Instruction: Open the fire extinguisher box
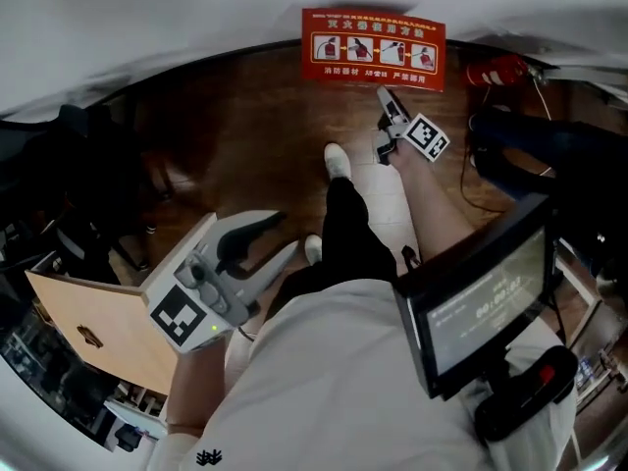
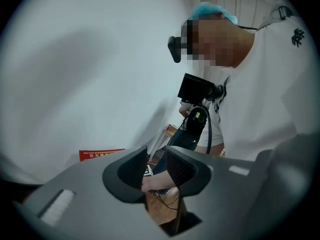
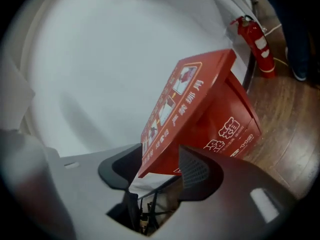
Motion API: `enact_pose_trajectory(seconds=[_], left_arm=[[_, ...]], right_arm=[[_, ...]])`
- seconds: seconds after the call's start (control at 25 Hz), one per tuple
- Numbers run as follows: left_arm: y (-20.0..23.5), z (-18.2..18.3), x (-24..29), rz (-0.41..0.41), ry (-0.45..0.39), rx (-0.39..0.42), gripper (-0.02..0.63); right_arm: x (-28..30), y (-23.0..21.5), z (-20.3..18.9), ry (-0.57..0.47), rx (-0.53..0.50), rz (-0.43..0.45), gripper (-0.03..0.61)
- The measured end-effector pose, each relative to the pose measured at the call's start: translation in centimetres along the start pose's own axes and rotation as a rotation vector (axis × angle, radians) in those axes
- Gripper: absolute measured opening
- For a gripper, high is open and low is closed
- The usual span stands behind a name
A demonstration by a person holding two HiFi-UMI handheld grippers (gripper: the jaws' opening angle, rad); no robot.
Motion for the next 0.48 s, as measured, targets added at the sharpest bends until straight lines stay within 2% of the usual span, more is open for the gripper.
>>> enact_pose_trajectory(seconds=[0.16, 0.28, 0.32, 0.4, 0.48], left_arm=[[1.5, -0.1, 0.6, 0.001, 0.015, -0.046, 0.103], [1.3, -0.6, 0.5, 0.002, 0.034, -0.067, 0.103], [1.1, -0.5, 0.7, 0.004, 0.037, -0.073, 0.103], [1.1, 0.0, 0.7, 0.008, 0.040, -0.084, 0.103], [1.6, 0.1, 0.5, 0.008, 0.030, -0.088, 0.103]], right_arm=[[1.4, -1.2, 0.2, -0.054, 0.118, 0.020, 0.218], [1.2, -1.1, -0.2, -0.069, 0.155, 0.045, 0.218], [0.9, -0.8, 0.1, -0.074, 0.157, 0.059, 0.207], [0.3, -0.3, 0.4, -0.079, 0.152, 0.071, 0.115], [-0.1, 0.3, -0.1, -0.069, 0.166, 0.065, 0.107]])
Point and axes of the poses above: the fingertips, and each gripper's own axes: x forward along the fingers, y to its left, z out of its top, the point moved 4 cm from there along -x, backward along the fingers, and after that the axes turned 7 degrees about x, right-handed, at the moved point
